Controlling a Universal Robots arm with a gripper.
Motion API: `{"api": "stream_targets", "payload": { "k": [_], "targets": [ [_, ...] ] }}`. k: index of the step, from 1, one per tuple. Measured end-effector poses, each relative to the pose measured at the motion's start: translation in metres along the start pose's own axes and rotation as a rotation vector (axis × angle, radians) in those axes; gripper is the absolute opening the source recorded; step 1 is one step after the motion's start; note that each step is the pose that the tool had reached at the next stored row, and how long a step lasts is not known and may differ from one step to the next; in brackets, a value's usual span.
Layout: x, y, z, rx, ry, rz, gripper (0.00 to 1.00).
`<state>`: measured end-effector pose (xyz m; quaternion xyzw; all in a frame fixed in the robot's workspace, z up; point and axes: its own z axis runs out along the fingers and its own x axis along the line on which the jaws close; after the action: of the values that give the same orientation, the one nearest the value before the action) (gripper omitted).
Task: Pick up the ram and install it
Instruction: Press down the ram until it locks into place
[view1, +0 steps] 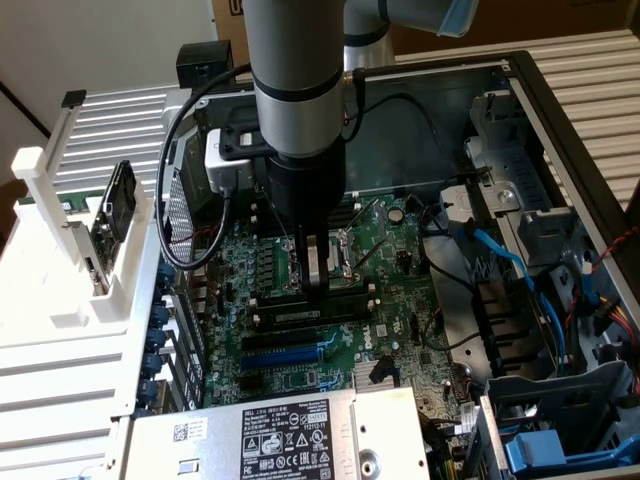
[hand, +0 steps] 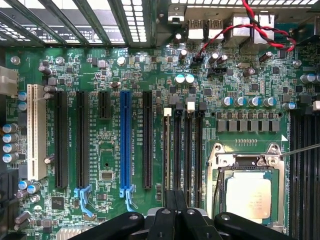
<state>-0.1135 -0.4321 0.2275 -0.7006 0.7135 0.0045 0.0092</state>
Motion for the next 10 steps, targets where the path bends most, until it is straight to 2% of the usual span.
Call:
{"api": "stream_targets", "payload": {
  "k": [6, 10],
  "targets": [
    [-0.0002, -0.0001, -0.0015, 0.0008, -0.0017, 0.000, 0.10],
    [-0.0002, -0.0001, -0.0096, 0.0002, -0.0003, 0.000, 0.10]
  ]
}}
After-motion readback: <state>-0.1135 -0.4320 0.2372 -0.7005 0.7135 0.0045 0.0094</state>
